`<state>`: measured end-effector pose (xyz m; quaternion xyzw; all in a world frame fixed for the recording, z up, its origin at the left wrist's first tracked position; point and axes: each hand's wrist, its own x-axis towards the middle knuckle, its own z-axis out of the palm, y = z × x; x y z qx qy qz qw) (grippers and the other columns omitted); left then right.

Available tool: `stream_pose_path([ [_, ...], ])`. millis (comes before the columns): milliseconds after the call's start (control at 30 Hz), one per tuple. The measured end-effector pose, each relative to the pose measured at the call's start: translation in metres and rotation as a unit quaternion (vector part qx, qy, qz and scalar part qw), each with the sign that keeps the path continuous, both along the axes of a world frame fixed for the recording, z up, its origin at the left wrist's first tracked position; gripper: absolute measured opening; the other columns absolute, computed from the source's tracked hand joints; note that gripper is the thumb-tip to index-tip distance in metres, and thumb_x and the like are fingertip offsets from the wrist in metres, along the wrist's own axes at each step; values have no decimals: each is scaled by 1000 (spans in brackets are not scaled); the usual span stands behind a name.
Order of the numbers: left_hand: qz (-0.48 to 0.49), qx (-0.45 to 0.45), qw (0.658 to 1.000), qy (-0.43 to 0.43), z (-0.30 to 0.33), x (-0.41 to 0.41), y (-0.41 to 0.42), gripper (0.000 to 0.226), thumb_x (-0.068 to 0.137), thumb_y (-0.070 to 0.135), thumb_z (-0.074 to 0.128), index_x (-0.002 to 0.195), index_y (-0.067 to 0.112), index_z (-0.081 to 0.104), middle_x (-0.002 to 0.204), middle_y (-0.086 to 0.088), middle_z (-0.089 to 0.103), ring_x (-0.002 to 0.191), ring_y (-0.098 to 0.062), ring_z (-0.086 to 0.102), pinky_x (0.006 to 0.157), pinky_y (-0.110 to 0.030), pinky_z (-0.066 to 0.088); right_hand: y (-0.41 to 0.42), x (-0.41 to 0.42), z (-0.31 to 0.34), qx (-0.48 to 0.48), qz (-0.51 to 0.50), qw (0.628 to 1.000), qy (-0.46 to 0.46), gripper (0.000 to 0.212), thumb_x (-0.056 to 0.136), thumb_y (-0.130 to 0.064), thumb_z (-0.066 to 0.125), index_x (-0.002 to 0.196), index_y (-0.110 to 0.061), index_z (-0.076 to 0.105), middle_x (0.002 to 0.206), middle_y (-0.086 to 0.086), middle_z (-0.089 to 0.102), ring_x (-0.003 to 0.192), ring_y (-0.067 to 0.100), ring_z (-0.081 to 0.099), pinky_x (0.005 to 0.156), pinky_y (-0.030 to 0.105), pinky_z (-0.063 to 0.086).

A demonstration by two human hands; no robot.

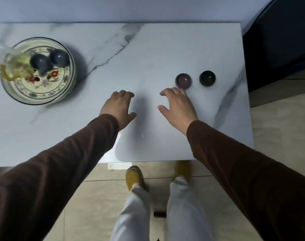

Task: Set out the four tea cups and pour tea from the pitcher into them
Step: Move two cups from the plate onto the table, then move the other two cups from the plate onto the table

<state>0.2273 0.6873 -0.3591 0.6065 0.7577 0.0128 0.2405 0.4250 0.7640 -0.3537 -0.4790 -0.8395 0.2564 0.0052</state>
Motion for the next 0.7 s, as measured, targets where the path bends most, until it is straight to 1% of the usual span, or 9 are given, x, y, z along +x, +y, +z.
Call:
stream_pose_path([
  [200, 33, -10, 999, 11, 8, -53, -28, 63, 81, 30, 68, 137, 12, 43, 132, -9, 50, 122, -30, 43, 101, -39, 39, -19, -48, -2, -13, -13, 1000, 20, 38, 90, -31, 60, 125, -18, 55, 126, 2, 57, 120, 24, 45, 99, 34, 41],
  [433, 96, 14, 995, 29, 6, -122, -43, 67, 81, 29, 70, 138, 9, 41, 135, -14, 46, 125, -34, 40, 105, -40, 34, -19, -120, -12, -21, -10, 999, 48, 39, 91, -30, 60, 127, -17, 53, 128, 3, 54, 121, 24, 44, 96, 31, 37],
  [567, 122, 43, 991, 31, 5, -167, -52, 68, 79, 28, 72, 136, 4, 44, 130, -19, 49, 119, -38, 44, 102, -43, 36, -27, -171, -9, -27, -3, 998, 51, 42, 91, -31, 59, 130, -16, 51, 129, 4, 54, 122, 24, 44, 97, 31, 37],
  [700, 145, 76, 986, 14, 0, -213, -56, 69, 78, 28, 72, 136, 4, 43, 131, -19, 47, 122, -37, 41, 104, -42, 33, -40, -223, -6, -34, -14, 997, 62, 46, 91, -33, 60, 132, -15, 50, 128, 3, 54, 122, 24, 44, 97, 33, 40],
])
